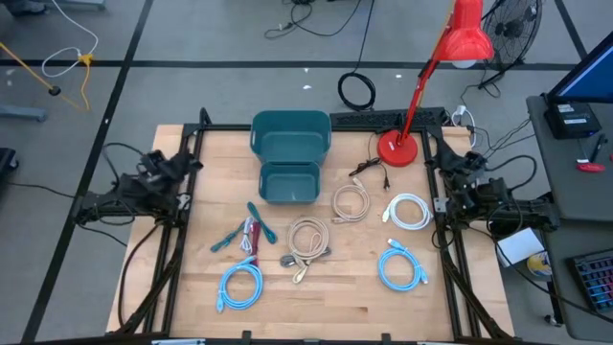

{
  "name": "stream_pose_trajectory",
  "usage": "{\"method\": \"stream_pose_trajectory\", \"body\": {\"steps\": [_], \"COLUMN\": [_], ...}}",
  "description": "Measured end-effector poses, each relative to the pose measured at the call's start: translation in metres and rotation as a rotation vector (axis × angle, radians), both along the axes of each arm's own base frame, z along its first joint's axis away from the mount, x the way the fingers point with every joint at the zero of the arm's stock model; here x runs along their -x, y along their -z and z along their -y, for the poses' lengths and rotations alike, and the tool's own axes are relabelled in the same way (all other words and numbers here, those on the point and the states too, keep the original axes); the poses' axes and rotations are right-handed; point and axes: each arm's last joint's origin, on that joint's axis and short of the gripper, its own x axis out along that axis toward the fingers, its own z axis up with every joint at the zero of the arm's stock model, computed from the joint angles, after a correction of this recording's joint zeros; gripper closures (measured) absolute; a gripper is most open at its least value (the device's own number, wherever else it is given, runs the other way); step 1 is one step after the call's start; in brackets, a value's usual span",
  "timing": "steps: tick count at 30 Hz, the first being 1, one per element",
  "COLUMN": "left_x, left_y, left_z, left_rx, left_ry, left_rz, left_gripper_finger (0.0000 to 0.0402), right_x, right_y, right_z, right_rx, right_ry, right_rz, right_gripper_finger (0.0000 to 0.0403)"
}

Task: Pick & Place USB Port
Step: Put the white HDMI cable into the top blue bin

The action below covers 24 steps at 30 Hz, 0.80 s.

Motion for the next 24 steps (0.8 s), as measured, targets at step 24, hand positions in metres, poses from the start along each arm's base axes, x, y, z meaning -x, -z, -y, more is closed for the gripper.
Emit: {"method": "stream_pose_trajectory", "body": {"steps": [24], "left_x": [-0.092], "left_y": [-0.135], "left_z": [0.001], "left_rx": [-0.243], "left_ry": [0.234], "left_rz": [-1.076], "left_gripper_finger": [0.0376], "right_x": [-0.038], "right_y": [-0.053], "right_z": [-0.007], "right_rx": [0.193], "right_ry": [-0.296], "right_rz": [-0.536], "right_gripper_finger": [0.0346]}}
